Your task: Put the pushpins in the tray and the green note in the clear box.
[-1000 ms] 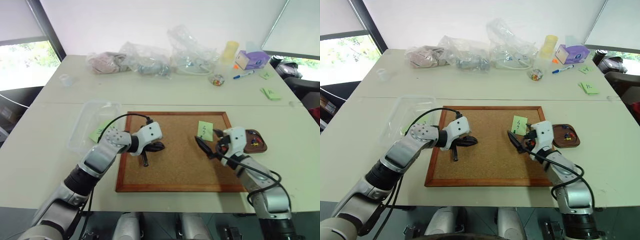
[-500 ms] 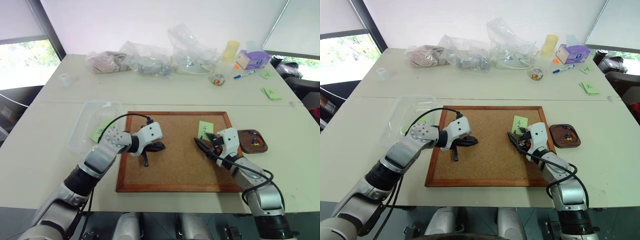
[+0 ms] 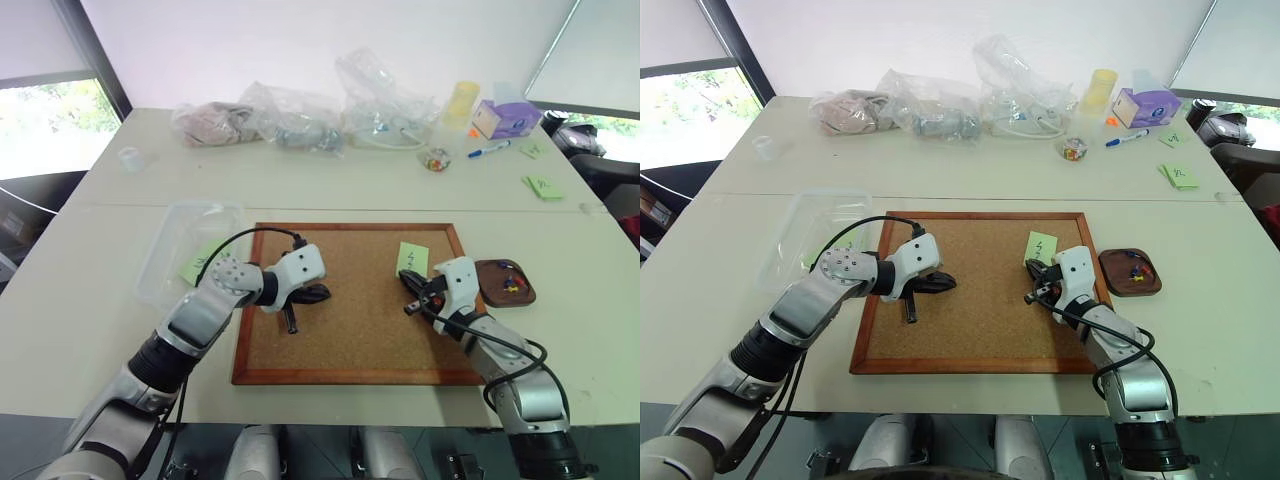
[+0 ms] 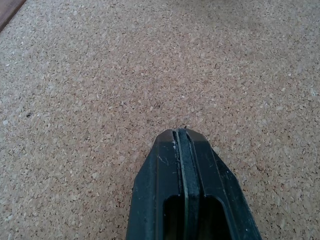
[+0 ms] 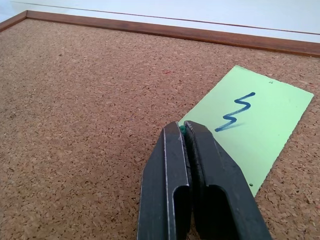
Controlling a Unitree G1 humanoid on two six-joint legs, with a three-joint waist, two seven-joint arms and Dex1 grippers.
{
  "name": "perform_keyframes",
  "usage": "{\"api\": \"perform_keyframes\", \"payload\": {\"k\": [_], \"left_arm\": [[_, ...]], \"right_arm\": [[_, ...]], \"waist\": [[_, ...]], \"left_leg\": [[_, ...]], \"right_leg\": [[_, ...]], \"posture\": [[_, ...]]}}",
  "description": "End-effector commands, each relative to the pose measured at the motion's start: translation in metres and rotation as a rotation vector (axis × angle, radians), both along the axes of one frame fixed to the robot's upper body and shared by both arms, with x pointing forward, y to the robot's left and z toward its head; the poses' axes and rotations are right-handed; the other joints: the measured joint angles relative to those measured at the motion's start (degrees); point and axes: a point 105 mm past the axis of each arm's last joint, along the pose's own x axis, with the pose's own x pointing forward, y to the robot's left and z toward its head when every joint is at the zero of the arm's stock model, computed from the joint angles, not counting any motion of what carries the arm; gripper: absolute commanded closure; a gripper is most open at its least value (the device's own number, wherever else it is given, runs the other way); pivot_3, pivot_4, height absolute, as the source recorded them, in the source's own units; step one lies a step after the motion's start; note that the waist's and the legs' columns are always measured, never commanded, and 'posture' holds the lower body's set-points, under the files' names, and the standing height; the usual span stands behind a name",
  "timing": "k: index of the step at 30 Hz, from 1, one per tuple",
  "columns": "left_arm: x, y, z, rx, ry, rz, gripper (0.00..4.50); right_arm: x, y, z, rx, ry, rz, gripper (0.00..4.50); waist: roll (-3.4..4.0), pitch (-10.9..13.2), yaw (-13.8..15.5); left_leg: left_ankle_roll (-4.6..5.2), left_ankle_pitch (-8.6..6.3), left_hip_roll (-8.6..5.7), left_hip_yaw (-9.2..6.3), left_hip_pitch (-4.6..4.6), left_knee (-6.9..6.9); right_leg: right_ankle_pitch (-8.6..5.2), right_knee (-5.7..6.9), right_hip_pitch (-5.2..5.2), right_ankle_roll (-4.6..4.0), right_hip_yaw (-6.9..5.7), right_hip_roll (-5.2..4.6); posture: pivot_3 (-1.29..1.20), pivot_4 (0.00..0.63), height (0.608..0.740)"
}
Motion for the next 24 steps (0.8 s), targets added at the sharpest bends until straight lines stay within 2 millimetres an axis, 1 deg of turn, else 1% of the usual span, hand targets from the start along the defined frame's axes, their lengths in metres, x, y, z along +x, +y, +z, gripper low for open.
{"api": "perform_keyframes", "payload": {"k": [1,3,6,12,14,15,17,18,21,22,24], "left_arm": [[-0.003,0.012,-0.024,0.075,0.073,0.041,4.50],[-0.002,0.014,-0.025,0.078,0.075,0.042,4.50],[-0.003,0.014,-0.027,0.077,0.083,0.042,4.50],[-0.002,0.012,-0.027,0.058,0.094,0.040,4.50],[0.002,0.008,-0.018,0.001,0.092,0.037,4.50],[0.004,0.004,-0.010,-0.057,0.104,0.041,4.50],[0.014,-0.006,0.023,-0.243,0.164,0.072,3.81],[0.020,-0.010,0.041,-0.341,0.198,0.083,3.55],[0.031,-0.018,0.089,-0.596,0.309,0.081,2.13],[0.032,-0.020,0.102,-0.673,0.355,0.073,1.62],[0.037,-0.026,0.117,-0.777,0.459,0.067,0.69]], "right_arm": [[0.001,-0.009,0.038,0.003,-0.165,-0.042,4.48],[0.001,-0.014,0.050,0.008,-0.211,-0.061,4.48],[-0.003,-0.015,0.060,0.014,-0.249,-0.067,4.48],[-0.005,-0.012,0.065,0.015,-0.268,-0.058,4.48],[-0.006,-0.011,0.066,0.014,-0.269,-0.054,4.48],[-0.006,-0.010,0.066,0.012,-0.271,-0.051,4.48],[-0.008,-0.008,0.069,0.005,-0.278,-0.042,4.50],[-0.009,-0.008,0.071,-0.001,-0.284,-0.035,4.50],[-0.011,-0.006,0.078,-0.027,-0.303,-0.011,4.50],[-0.011,-0.005,0.081,-0.036,-0.310,-0.002,4.50],[-0.013,-0.003,0.088,-0.054,-0.327,0.022,4.50]], "waist": [[0.01,0.0,0.0],[0.02,0.0,0.1],[0.01,0.0,0.0],[-0.06,0.0,0.0],[-0.06,0.0,0.0],[-0.05,0.0,0.1],[-0.04,0.0,0.3],[-0.07,0.0,0.4],[-0.34,0.2,0.2],[-0.33,0.2,0.1],[-0.31,0.2,-0.1]], "left_leg": [[0.00,0.00,0.00,0.00,-0.02,0.00],[0.00,0.00,0.00,0.00,-0.10,0.00],[0.01,0.00,-0.01,0.00,-0.16,0.01],[0.01,0.00,-0.01,-0.03,-0.09,0.02],[0.01,0.00,-0.01,-0.02,-0.09,0.02],[0.01,0.00,-0.01,-0.02,-0.09,0.02],[0.01,0.00,-0.02,-0.04,-0.11,0.05],[0.02,0.01,-0.03,-0.09,-0.21,0.12],[0.04,0.01,-0.17,-0.15,-0.42,0.25],[0.07,-0.01,-0.19,-0.15,-0.42,0.25],[0.11,-0.04,-0.21,-0.15,-0.42,0.22]], "right_leg": [[0.00,-0.01,-0.01,0.00,0.00,0.00],[0.00,-0.02,-0.07,0.01,-0.01,0.00],[0.01,-0.04,-0.12,0.02,-0.01,0.01],[0.01,-0.07,-0.03,0.02,-0.02,0.08],[0.01,-0.07,-0.02,0.02,-0.02,0.07],[0.01,-0.07,-0.02,0.02,-0.02,0.07],[0.01,-0.07,-0.01,0.02,-0.03,0.05],[0.01,-0.07,-0.05,0.02,-0.06,0.05],[0.03,-0.07,-0.16,0.05,-0.10,0.09],[0.04,-0.10,-0.17,0.06,-0.10,0.10],[0.12,-0.15,-0.15,0.23,-0.09,0.13]], "posture": [[0.00,0.150,0.737],[0.00,0.150,0.737],[0.00,0.150,0.737],[0.00,0.150,0.737],[0.00,0.150,0.737],[0.00,0.150,0.737],[0.00,0.150,0.737],[0.00,0.150,0.737],[0.00,0.150,0.737],[0.00,0.150,0.737],[0.00,0.150,0.737]]}}
